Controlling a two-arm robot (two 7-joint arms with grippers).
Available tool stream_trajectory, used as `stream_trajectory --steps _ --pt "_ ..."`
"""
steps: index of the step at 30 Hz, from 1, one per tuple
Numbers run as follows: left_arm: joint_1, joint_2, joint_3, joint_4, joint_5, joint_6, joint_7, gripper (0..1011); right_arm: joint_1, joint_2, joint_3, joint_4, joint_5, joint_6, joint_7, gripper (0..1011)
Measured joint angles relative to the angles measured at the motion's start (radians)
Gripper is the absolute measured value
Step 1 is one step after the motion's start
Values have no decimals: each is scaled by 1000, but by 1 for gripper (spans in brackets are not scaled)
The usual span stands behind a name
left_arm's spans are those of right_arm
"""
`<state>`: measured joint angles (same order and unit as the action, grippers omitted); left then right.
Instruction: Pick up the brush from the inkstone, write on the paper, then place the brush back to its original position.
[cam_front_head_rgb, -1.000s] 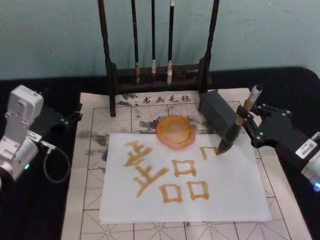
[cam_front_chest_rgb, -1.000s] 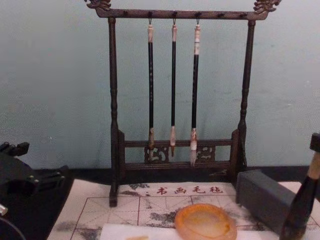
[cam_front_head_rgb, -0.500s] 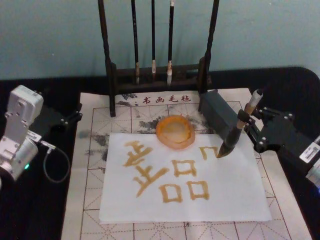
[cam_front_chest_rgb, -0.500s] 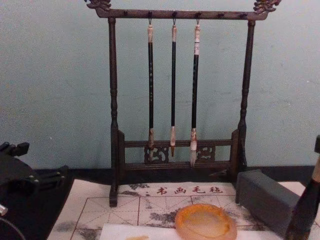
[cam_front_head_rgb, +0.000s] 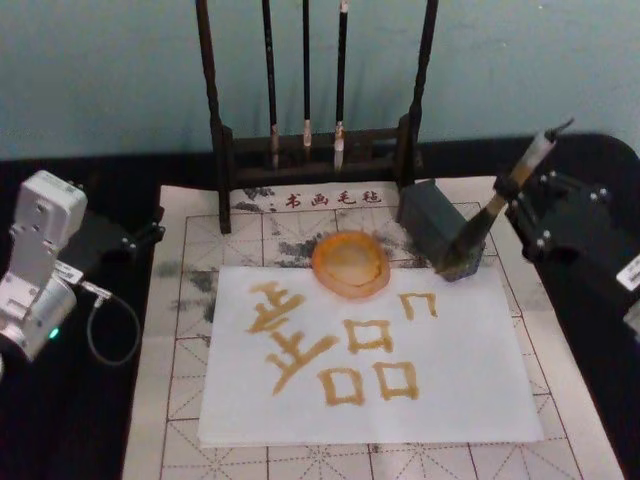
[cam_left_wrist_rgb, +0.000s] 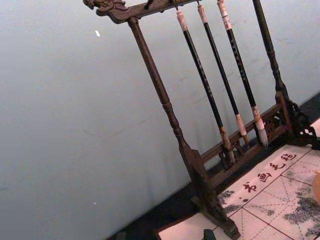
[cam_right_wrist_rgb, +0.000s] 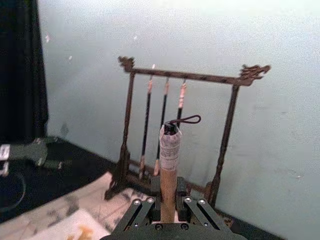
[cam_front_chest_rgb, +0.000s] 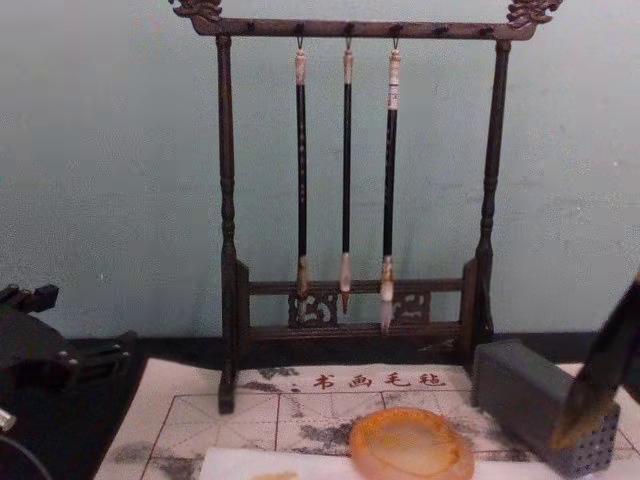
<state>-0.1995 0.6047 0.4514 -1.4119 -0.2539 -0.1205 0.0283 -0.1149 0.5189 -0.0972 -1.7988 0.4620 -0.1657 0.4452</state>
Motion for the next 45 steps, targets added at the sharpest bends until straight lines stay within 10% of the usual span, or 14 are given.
stream_trajectory --steps 33,45 --pt "0 0 0 0 0 0 0 1001 352 -219 -36 274 464 516 -250 198" --pt "0 0 0 0 0 0 0 1001 396 -274 -12 356 575 576 -351 198"
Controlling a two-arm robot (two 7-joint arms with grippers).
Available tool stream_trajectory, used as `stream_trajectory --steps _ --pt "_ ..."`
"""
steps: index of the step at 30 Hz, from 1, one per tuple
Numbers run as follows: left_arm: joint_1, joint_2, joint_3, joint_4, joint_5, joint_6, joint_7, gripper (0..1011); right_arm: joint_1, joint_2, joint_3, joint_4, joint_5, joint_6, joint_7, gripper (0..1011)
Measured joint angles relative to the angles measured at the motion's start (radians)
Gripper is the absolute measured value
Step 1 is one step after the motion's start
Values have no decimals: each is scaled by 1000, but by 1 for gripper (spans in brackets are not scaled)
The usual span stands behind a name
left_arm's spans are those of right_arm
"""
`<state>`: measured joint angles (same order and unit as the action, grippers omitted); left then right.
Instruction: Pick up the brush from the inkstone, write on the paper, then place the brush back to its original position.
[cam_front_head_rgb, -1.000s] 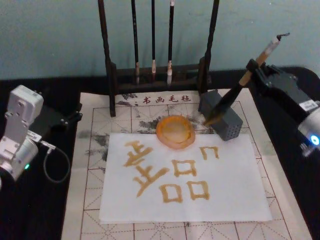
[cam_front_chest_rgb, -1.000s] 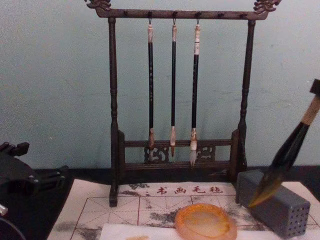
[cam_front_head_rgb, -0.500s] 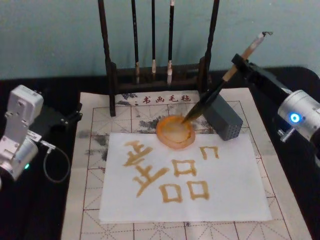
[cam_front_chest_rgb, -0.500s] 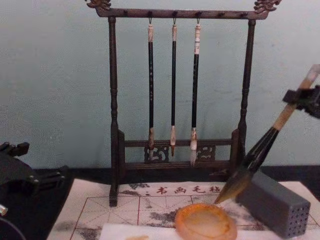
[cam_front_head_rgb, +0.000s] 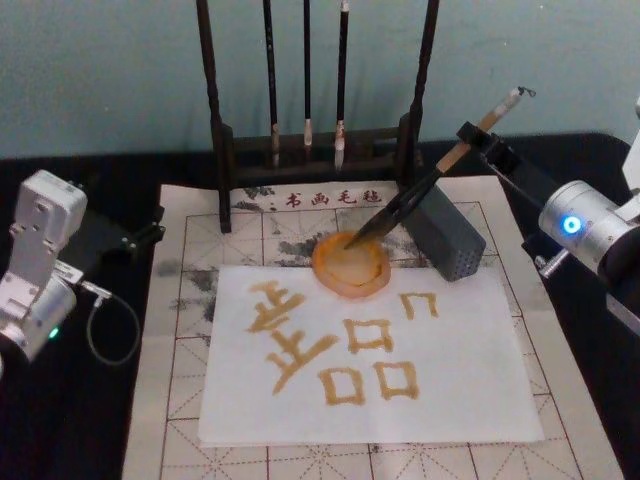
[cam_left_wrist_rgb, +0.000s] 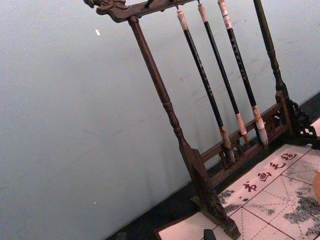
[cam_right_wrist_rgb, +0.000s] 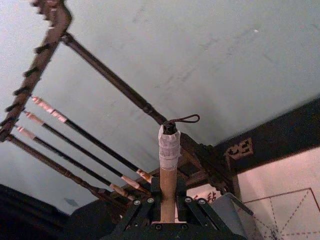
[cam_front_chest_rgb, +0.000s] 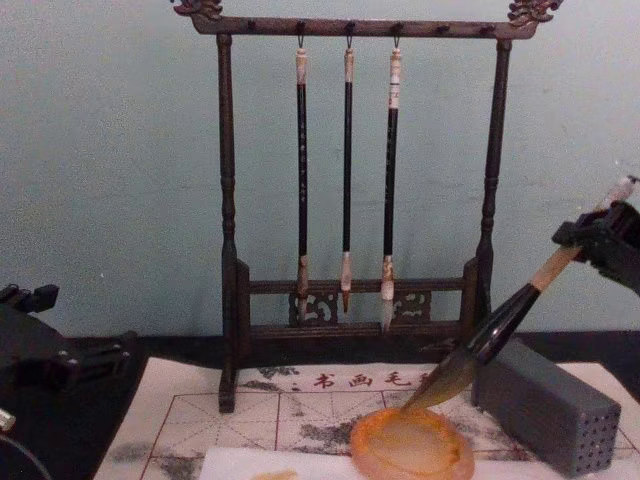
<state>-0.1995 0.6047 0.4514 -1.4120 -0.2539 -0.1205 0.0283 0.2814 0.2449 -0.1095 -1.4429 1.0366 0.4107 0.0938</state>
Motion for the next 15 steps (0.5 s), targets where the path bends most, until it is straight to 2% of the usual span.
stream_trajectory --steps 15 --pt "0 0 0 0 0 0 0 1001 25 -24 -5 70 73 6 -61 198"
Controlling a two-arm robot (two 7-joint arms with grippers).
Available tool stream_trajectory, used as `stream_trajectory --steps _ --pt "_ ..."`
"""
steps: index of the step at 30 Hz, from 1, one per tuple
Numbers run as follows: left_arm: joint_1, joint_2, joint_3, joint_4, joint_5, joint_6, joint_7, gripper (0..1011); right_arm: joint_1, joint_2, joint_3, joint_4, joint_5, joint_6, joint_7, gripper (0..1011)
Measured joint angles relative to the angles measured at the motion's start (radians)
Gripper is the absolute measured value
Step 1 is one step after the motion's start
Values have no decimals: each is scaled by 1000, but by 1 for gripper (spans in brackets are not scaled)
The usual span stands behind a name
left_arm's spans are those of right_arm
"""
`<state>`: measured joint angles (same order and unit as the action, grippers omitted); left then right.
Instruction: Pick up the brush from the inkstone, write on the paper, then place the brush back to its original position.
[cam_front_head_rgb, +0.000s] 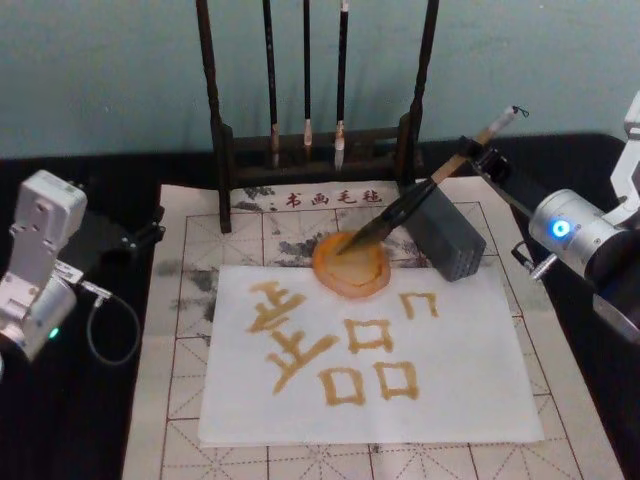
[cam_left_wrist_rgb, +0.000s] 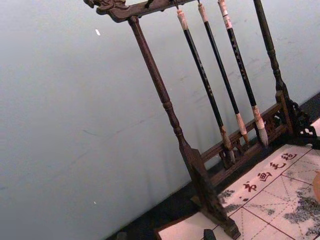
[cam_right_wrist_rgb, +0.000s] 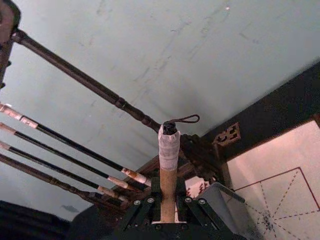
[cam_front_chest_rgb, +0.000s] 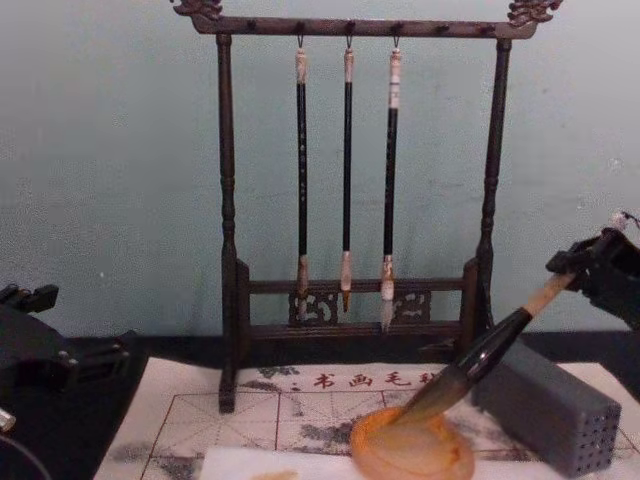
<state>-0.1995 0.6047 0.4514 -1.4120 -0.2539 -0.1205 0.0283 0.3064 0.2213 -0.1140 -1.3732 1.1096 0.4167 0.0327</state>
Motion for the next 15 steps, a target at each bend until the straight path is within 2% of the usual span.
stream_trajectory --steps 15 --pt "0 0 0 0 0 0 0 1001 21 1 -25 52 42 -10 -19 198"
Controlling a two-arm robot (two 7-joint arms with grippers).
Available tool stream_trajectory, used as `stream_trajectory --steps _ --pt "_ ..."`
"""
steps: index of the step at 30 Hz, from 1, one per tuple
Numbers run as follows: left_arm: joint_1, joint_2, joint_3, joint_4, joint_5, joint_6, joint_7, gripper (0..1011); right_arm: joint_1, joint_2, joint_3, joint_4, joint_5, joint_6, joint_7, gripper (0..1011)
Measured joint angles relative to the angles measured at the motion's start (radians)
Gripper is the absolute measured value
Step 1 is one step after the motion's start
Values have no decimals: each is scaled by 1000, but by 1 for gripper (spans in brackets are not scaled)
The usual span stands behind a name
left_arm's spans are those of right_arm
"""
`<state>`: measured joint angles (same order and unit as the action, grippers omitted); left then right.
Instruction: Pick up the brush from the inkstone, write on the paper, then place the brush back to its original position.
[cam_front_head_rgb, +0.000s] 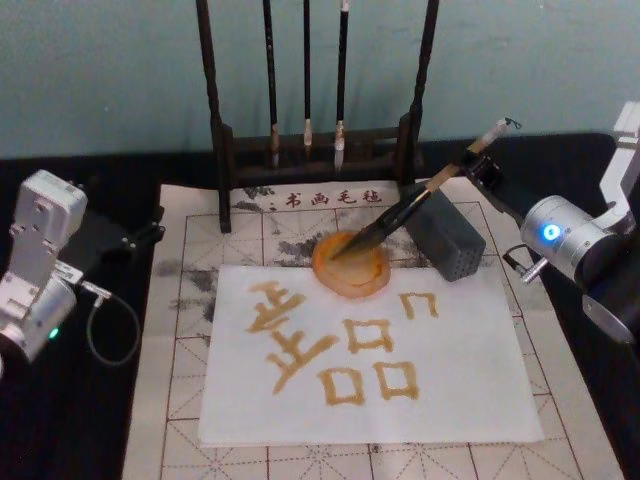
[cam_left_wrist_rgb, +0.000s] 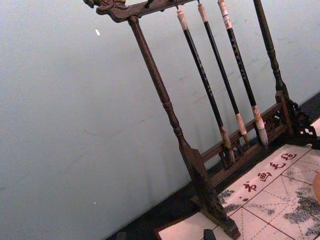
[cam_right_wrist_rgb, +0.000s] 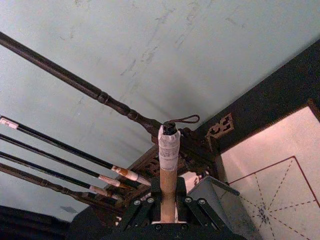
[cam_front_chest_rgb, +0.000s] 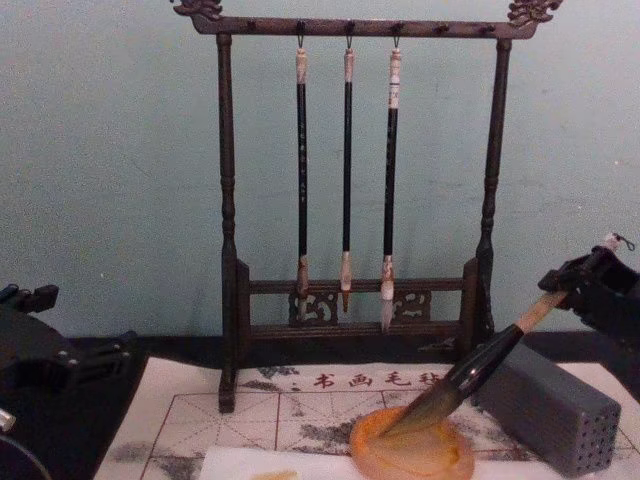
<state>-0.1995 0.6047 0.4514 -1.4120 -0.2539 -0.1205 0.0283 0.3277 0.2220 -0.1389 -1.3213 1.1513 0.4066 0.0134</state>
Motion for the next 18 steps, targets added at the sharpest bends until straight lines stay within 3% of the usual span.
stream_trajectory --steps 18 --pt "0 0 0 0 0 0 0 1001 17 4 -34 46 30 -46 -19 198"
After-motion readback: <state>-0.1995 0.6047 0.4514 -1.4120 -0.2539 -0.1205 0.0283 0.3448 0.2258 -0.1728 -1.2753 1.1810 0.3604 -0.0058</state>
